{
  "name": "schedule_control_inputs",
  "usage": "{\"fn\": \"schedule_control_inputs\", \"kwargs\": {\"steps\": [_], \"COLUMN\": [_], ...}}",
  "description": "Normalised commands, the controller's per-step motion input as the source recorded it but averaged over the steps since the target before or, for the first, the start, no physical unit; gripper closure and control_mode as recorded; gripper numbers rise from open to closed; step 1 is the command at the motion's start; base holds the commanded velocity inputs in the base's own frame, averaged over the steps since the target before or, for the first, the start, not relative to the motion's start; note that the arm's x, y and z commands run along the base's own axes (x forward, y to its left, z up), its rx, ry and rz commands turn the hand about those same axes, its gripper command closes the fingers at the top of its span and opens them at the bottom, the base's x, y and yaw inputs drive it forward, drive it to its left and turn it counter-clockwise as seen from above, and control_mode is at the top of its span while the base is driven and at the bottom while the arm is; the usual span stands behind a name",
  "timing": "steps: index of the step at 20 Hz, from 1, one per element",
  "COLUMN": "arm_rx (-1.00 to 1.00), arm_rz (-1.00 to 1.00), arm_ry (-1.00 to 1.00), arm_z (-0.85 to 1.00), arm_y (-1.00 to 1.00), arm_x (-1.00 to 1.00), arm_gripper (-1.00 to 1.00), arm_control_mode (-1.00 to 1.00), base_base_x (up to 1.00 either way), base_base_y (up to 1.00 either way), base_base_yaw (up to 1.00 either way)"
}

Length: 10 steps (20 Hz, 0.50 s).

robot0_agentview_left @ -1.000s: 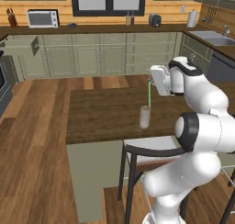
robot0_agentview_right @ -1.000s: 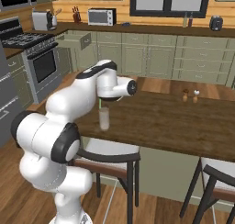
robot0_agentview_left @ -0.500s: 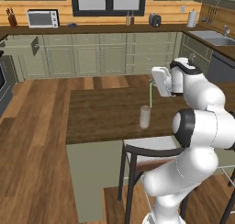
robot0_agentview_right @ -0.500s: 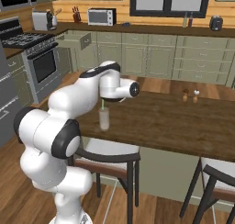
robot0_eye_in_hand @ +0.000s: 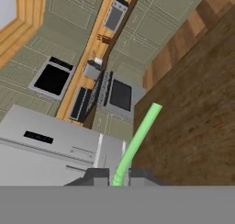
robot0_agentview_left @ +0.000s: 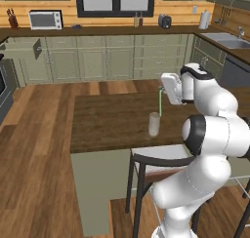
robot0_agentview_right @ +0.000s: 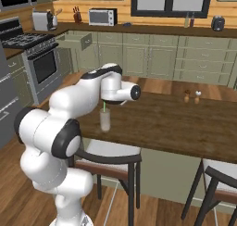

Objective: Take a straw from the drawer in front and place it inside the glass cup on the dining counter.

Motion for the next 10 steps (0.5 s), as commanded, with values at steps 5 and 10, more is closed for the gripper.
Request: {"fn": "schedule_control_inputs", "kwargs": {"steps": [5,10], "arm_rx": [0.00,0.00], "arm_rz": [0.00,0.00], "arm_ry": [0.00,0.00], "arm_z": [-0.05,-0.10], "arm_y": [0.00,0.02], "arm_x": [0.18,0.14], "arm_gripper": [1.00,1.00], "arm_control_mode": [-1.00,-1.00], "base_base_x": [0.00,0.00], "base_base_y": [0.00,0.00], "base_base_yaw": [0.00,0.00]}}
